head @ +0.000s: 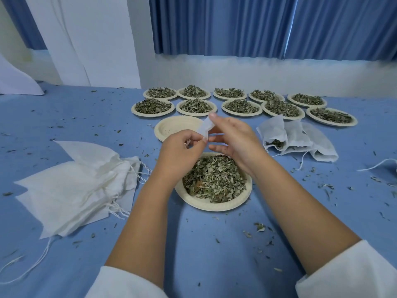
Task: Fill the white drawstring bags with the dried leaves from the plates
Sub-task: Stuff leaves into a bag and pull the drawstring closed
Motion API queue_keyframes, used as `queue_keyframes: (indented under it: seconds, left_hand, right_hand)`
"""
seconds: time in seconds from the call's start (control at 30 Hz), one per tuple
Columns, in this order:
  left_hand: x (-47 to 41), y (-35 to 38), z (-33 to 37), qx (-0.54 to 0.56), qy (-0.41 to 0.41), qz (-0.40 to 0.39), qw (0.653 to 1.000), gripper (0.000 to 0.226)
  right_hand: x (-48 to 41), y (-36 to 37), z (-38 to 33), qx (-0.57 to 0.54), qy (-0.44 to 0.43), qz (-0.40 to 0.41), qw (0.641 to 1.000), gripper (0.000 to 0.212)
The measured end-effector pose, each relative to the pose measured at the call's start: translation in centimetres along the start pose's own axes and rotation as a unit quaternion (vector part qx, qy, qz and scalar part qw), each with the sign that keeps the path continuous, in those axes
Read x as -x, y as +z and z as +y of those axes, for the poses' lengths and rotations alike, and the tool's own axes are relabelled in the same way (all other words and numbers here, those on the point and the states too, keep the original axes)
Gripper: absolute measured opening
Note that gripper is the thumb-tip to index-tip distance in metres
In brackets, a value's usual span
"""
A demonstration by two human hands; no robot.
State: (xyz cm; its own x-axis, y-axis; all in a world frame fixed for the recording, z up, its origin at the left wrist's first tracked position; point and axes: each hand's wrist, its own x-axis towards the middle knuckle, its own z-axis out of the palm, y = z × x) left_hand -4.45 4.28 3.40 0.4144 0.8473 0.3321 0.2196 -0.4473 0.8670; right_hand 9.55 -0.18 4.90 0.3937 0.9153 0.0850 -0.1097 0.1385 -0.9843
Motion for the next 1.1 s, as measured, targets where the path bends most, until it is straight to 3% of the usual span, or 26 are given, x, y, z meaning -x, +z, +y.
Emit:
queue_keyframes:
  seconds: [0.1, 0.2, 0.37, 0.47, 0.57, 0.67, 0.77, 0.9, 1.0, 1.1]
  left_hand:
    - [-0.1, 0.1, 0.1, 0.009, 0.004, 0.033, 0.999, 0.017]
    - [0.0, 0.2, 0.3, 0.008, 0.000, 0.069, 0.998, 0.017]
    - [0.1, -0.4, 0.7, 0.026, -0.016, 0.248, 0.968, 0.015]
    - [0.4, -0.8, 1.0, -0.007, 0.050, 0.319, 0.946, 0.014]
    - [0.9, -0.9, 1.2, -0.064, 0.129, 0.336, 0.931, 0.013]
    - [0.7, -1.3, 0.7, -0.147, 0.125, 0.318, 0.928, 0.015]
    - [0.5, -1.3, -0.1, -0.216, 0.051, 0.223, 0.949, 0.016]
    - [0.5, -0.5, -0.5, -0.221, -0.007, 0.103, 0.970, 0.019]
    - [0.5, -0.1, -0.5, -0.205, -0.012, 0.070, 0.976, 0.016]
    - [0.5, 0.1, -0.5, -0.198, -0.014, 0.054, 0.979, 0.008]
  right_hand:
    - [0.1, 0.2, 0.6, 0.088, -0.032, -0.023, 0.995, 0.020]
    - [0.2, 0.4, 0.7, 0.068, -0.036, -0.029, 0.997, 0.014]
    - [0.3, 0.6, 0.6, 0.069, -0.025, -0.004, 0.997, 0.011]
    - [0.5, 0.9, 0.3, 0.073, -0.009, -0.035, 0.997, 0.011]
    - [0.8, 1.3, 0.0, 0.075, 0.026, -0.113, 0.990, 0.011]
    - [1.2, 1.0, -0.4, 0.181, 0.026, -0.144, 0.973, 0.016]
    - [1.5, -0.1, -1.4, 0.319, -0.004, -0.138, 0.937, 0.024]
    - [1.8, -1.9, -1.9, 0.536, -0.062, -0.107, 0.835, 0.022]
    - [2.3, -2.2, -1.2, 0.583, -0.010, -0.142, 0.800, 0.047]
    - [2.4, -1.8, -0.7, 0.582, -0.019, -0.144, 0.800, 0.046]
